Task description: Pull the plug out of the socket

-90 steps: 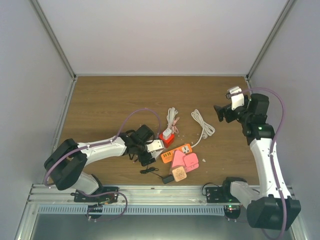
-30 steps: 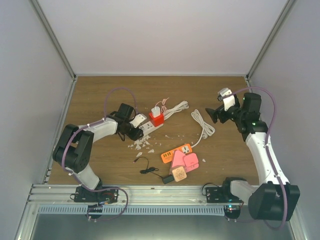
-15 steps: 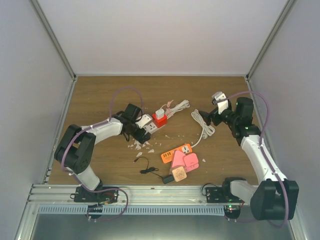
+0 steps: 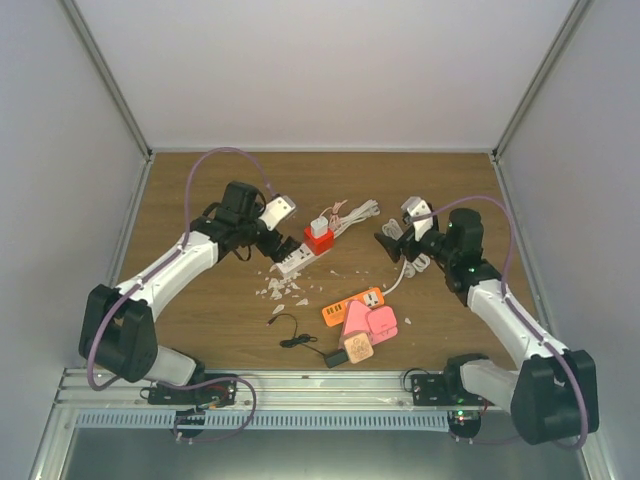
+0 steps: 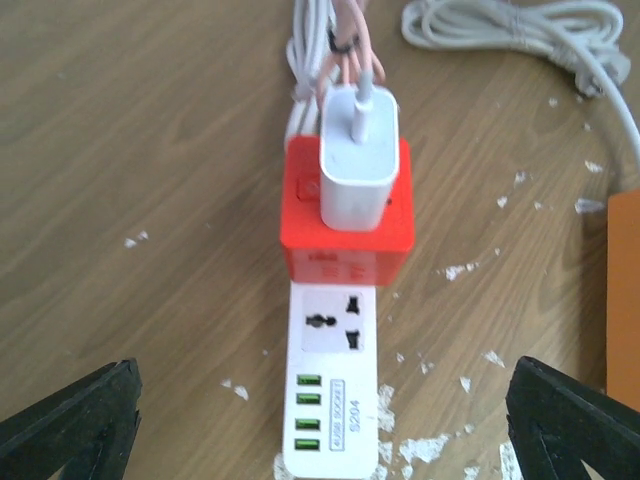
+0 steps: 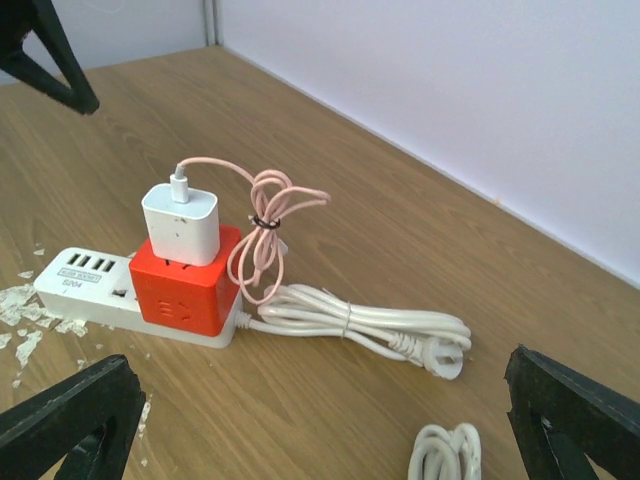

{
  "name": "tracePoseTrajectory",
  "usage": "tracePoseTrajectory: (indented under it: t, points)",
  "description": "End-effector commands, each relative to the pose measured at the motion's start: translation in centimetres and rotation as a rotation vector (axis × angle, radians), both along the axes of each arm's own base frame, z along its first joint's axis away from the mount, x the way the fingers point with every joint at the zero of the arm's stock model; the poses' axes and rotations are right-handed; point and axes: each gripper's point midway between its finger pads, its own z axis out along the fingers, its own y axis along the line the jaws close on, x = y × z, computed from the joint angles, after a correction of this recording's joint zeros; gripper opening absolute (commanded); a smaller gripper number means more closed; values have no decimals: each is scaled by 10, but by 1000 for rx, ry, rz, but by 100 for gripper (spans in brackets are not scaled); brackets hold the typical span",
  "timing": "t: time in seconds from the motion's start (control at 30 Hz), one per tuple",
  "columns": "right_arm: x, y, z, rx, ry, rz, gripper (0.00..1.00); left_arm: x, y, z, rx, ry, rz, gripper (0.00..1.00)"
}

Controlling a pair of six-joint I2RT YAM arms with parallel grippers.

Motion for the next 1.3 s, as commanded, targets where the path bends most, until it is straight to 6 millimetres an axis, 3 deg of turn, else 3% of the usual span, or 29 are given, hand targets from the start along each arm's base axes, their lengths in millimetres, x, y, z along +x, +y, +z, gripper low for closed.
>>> tracePoseTrajectory:
  t: [0.0,0.07,0.2,0.27,0.43,0.6,0.73,0.87,1.13,1.27]
  points:
    - [7,12,7,2,-100,1,100,20,-2,40,-103,-161,40,99]
    - [6,24,4,2,-109,18,100,27,1,49,-121,-194,86,99]
    - [0,47,0,7,-146,49,100,14,-7,58,-136,-182,2,99]
    - [-5,59,-5,12,-160,76,100,15,-2,61,-145,-211,43,99]
    - [-8,82,-30,18,-152,101,100,14,8,90,-216,-355,112,99]
    - [-17,102,-51,20,-162,124,100,13,3,113,-287,-442,87,99]
    - [-19,113,-67,23,-129,124,99,19,-3,95,-255,-333,86,99]
    - [-11,122,-74,35,-103,121,94,34,9,73,-216,-264,206,99]
    - [7,134,-91,25,-62,115,80,46,17,70,-182,-308,257,99]
    - [16,137,-104,15,-45,91,76,38,7,60,-173,-253,185,99]
